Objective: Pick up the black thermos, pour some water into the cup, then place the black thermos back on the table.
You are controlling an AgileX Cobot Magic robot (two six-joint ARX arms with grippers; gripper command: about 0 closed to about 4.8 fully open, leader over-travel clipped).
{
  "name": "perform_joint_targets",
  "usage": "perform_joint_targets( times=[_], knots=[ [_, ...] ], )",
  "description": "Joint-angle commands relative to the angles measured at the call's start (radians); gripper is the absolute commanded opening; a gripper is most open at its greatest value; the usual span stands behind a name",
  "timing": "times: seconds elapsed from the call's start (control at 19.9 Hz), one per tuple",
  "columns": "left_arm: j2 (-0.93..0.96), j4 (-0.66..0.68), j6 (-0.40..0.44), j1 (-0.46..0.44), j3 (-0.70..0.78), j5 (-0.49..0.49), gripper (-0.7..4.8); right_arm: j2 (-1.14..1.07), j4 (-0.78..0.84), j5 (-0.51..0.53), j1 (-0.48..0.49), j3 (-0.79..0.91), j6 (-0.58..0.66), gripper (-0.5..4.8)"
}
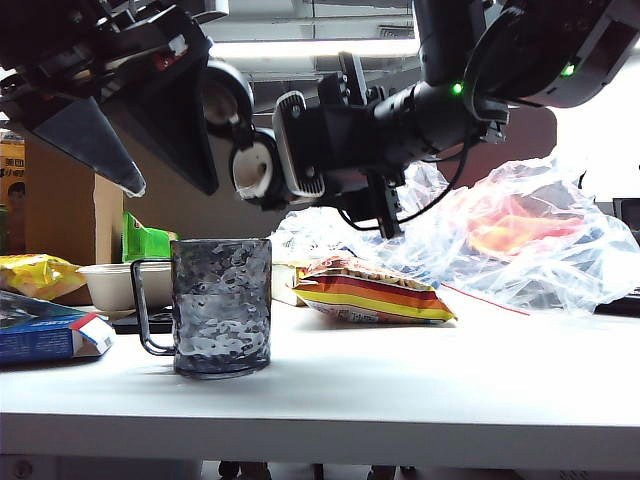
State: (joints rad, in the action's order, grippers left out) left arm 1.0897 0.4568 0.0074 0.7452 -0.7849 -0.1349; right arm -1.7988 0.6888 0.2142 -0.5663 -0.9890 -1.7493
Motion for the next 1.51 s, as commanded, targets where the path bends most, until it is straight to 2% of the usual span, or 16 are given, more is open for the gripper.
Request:
perform_joint_targets(
  times=[0.05,0.2,0.8,1.51],
  knots=[
    [-0.003,-0.005,0.003,0.000,0.000,-0.003,4.79,0.004,0.057,-0.018,-0.003,-0.013,-0.006,1.01],
    [-0.003,0.000,0.004,0.000,0.000,-0.003,4.79,0.003,0.063,-0.017,-0.003,-0.013,-0.066,1.01],
    [-0.003,0.001,0.004,0.000,0.000,-0.003,4.79,0.003,0.086,-0.013,-0.004,-0.013,-0.139,1.02],
    [-0.003,0.001,0.004,0.000,0.000,-0.003,4.79,0.003,0.102,-0.010,-0.005,-0.013,-0.148,1.03]
  ],
)
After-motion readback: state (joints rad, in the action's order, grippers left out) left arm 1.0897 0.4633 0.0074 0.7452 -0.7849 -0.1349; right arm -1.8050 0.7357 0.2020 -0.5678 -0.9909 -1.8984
